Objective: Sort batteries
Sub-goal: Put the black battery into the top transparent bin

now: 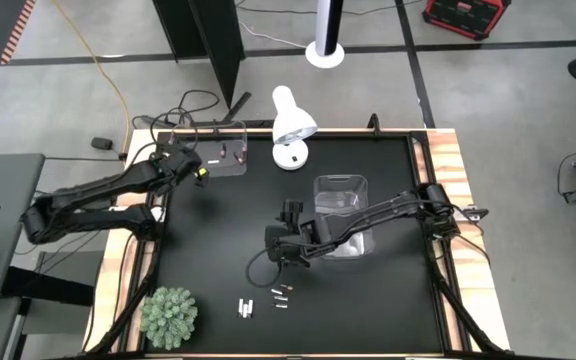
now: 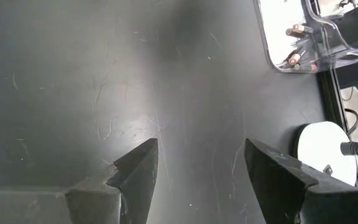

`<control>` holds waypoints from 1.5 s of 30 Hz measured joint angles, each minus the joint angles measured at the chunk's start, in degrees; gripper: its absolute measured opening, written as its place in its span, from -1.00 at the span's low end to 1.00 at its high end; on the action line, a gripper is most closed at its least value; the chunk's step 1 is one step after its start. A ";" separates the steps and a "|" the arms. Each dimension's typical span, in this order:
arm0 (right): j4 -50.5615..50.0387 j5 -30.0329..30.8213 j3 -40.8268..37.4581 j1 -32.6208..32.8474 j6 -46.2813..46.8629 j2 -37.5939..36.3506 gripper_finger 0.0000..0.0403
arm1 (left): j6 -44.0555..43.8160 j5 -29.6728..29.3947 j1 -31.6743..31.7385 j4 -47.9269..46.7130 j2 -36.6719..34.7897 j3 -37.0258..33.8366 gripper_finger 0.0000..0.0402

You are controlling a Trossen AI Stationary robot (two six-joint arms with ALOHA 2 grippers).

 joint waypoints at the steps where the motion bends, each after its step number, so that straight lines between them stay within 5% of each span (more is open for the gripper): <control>1: 0.00 0.00 0.01 0.00 0.01 0.00 0.26 | 0.10 -0.01 0.19 0.04 0.23 0.04 -0.86; 31: -0.01 -0.28 0.04 0.14 -0.05 0.00 0.26 | 3.64 1.02 0.04 -0.74 0.15 3.49 -0.66; 45: -1.97 -23.49 -0.03 2.59 1.14 0.31 0.26 | 16.41 7.46 -19.69 7.48 0.12 13.15 -0.66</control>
